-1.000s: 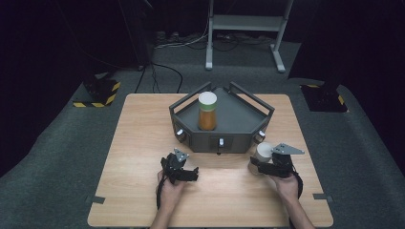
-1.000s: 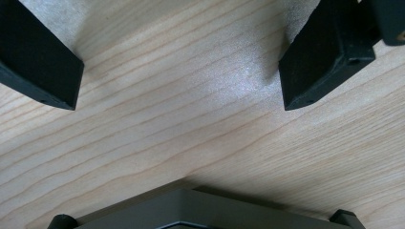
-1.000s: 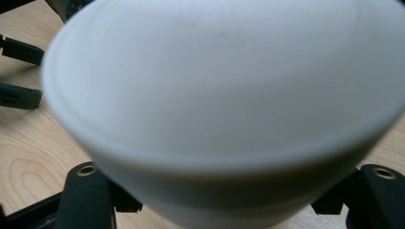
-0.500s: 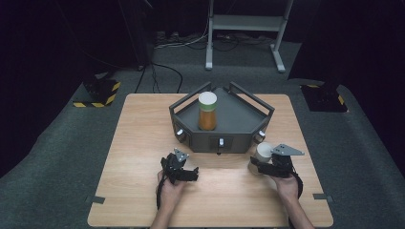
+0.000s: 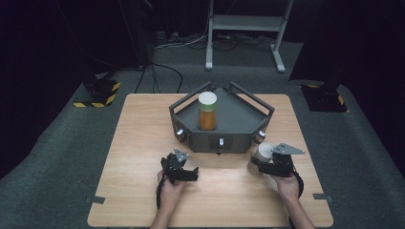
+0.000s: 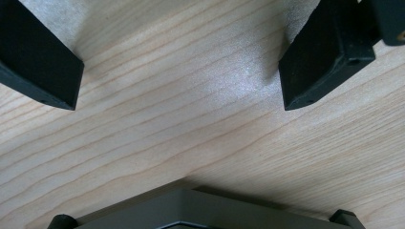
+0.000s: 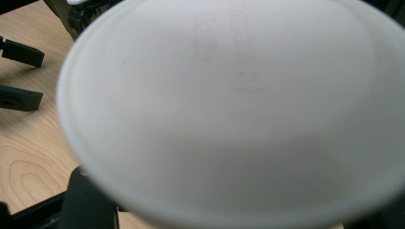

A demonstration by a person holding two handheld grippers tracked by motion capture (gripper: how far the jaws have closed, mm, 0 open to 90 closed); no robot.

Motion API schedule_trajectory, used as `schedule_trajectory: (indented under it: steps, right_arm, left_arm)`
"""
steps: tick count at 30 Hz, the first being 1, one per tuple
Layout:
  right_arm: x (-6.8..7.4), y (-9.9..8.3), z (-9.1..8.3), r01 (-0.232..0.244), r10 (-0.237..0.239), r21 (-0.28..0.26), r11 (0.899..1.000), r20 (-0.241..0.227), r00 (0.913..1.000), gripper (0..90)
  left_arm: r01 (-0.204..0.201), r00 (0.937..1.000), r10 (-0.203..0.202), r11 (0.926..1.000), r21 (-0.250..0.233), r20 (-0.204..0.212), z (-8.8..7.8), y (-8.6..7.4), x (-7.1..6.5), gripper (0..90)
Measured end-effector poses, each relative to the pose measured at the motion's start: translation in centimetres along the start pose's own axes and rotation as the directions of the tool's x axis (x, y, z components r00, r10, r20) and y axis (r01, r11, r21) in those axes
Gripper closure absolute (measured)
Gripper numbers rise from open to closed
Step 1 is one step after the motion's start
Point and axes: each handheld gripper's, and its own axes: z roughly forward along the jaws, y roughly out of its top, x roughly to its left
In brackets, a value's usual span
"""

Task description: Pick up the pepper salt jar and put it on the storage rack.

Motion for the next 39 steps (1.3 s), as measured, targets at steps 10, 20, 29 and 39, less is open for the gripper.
schedule_trajectory:
  steps: [10, 20, 29, 39]
  right_arm:
    - [0.1, 0.5, -0.5, 0.007, -0.007, -0.012, 1.0, -0.002, 1.0, 32.9]
    - [-0.1, 1.7, -1.2, 0.002, -0.002, -0.006, 1.0, -0.011, 0.9999, 33.1]
    - [-0.3, 3.0, -1.8, 0.009, -0.009, 0.001, 1.0, -0.025, 0.9997, 33.3]
    - [-0.5, 5.2, -2.5, 0.011, -0.011, 0.012, 1.0, -0.048, 0.9988, 33.4]
  left_arm:
    - [0.0, 1.0, 0.0, 1.0, 0.0, 0.0, 0.0, 0.0, 0.0, 1.5]
    - [0.0, 1.0, 0.0, 1.0, 0.0, 0.0, 0.0, 0.0, 0.0, 1.5]
    - [0.0, 1.0, 0.0, 1.0, 0.0, 0.0, 0.0, 0.0, 0.0, 1.5]
    - [0.0, 1.0, 0.0, 1.0, 0.0, 0.0, 0.0, 0.0, 0.0, 1.5]
